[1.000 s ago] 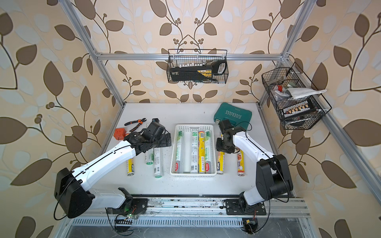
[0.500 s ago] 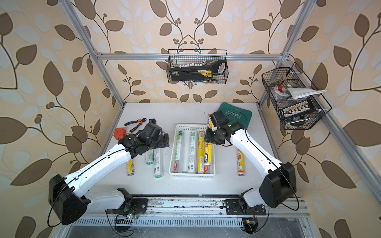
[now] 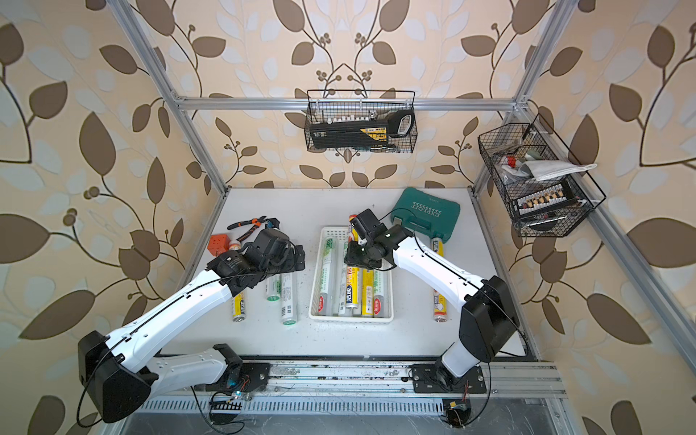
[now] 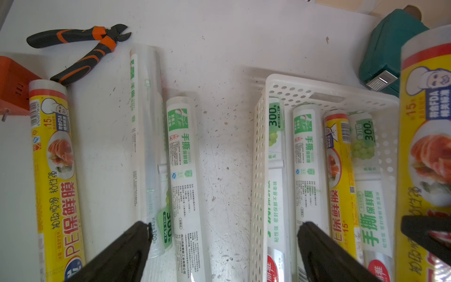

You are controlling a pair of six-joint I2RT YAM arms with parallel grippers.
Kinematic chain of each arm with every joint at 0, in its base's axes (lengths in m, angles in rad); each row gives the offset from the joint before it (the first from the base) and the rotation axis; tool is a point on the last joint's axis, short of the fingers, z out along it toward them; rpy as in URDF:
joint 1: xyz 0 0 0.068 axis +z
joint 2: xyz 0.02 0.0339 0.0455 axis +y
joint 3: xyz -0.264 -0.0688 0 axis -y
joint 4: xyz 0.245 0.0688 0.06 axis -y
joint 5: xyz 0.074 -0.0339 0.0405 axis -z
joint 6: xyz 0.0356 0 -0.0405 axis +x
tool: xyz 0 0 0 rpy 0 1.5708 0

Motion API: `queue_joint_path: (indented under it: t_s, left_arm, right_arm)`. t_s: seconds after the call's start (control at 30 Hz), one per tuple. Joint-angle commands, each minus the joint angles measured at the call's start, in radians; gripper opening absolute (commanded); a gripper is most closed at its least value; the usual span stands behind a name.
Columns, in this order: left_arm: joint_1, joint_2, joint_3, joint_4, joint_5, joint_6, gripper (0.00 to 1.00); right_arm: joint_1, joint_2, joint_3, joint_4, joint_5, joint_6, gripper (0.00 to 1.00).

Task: Put the plastic wrap into the basket
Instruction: Place the plastic wrap in the basket.

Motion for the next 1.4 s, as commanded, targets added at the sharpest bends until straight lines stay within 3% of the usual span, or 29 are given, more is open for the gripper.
queue_joint_path:
  t_s: [0.0,0.27,0.5,1.37]
  left_arm:
    - [0.012,-0.035,-0.006,-0.008,-0.04,-0.02,0.99]
    - [0.013,-0.051,-0.02,-0.014,-0.046,-0.019,0.99]
    - [0.014,-0.064,-0.033,-0.019,-0.051,-0.023,0.99]
    - [0.013,-0.012,-0.017,-0.008,-0.039,-0.02,0.99]
  right_arm:
    - [0.026,0.046,0.047,0.056,0.021,0.024,0.37]
    - [0.082,0.159,0.073,0.085,0.023,0.043,0.37]
    - [0.109,0.174,0.049,0.093,0.054,0.084,0.37]
    - [0.052,0.158,-0.099,0.04,0.14,-0.004,0.41]
